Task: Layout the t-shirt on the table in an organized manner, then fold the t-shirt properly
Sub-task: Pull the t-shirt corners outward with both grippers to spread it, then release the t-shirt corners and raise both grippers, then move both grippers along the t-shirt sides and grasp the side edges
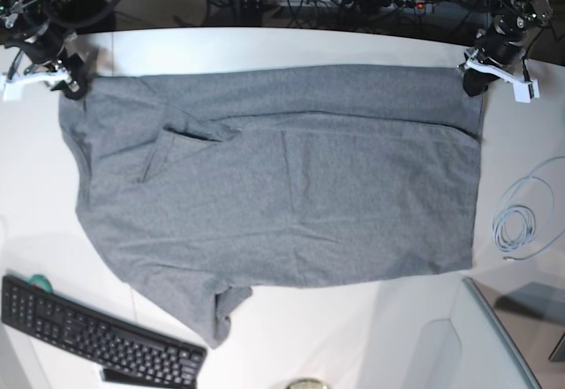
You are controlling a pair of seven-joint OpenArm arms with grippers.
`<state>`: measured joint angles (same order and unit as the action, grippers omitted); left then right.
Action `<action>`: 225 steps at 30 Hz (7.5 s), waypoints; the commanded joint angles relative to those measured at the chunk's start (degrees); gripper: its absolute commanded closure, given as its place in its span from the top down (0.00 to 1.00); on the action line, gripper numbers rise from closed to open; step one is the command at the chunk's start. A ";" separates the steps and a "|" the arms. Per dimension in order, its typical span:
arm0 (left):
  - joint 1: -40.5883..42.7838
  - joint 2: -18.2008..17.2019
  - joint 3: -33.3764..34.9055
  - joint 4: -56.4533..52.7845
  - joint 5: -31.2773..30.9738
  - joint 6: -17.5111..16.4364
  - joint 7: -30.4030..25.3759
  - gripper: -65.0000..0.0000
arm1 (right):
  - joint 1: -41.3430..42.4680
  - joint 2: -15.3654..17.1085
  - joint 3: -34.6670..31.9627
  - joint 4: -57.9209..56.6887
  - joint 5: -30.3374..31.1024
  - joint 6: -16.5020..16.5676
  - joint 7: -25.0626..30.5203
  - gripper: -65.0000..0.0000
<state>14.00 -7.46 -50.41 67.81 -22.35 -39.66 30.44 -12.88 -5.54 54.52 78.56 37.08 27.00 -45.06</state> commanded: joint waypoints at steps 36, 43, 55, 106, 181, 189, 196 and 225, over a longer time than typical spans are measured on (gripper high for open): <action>2.84 1.18 -4.22 8.54 -0.82 -0.34 6.44 0.00 | -1.84 2.24 0.12 5.35 0.77 -3.49 -6.24 0.00; 3.36 1.18 -3.35 8.63 -0.82 -0.34 4.51 0.00 | -3.25 2.24 0.55 5.17 0.94 -3.40 -5.89 0.00; -0.77 1.18 -3.08 8.28 2.08 -0.34 4.60 0.00 | -4.74 1.28 0.38 4.91 0.85 -1.03 -0.96 0.00; 0.55 1.71 -4.05 13.38 11.84 6.21 4.77 0.75 | -6.15 -1.27 0.20 18.09 0.85 -1.03 -0.61 0.51; -0.77 -0.58 0.08 17.60 20.72 6.30 1.17 0.00 | 40.62 27.30 -49.38 -51.71 -16.03 -11.14 33.59 0.74; -2.00 -2.43 -1.15 13.46 20.72 6.30 1.17 0.00 | 40.27 25.89 -49.73 -51.71 -15.85 -11.05 33.41 0.70; -2.18 -2.43 -0.88 13.46 20.72 6.30 1.17 0.00 | 40.27 24.84 -49.73 -51.44 -16.03 -11.05 33.41 0.09; -34.44 -9.20 10.72 -14.93 22.92 6.30 0.99 0.93 | 14.60 23.69 -49.29 -0.02 -9.17 -11.05 16.44 0.00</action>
<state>-19.20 -15.35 -39.66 51.62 1.26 -33.19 32.64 0.78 17.32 4.91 77.62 27.49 15.81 -29.67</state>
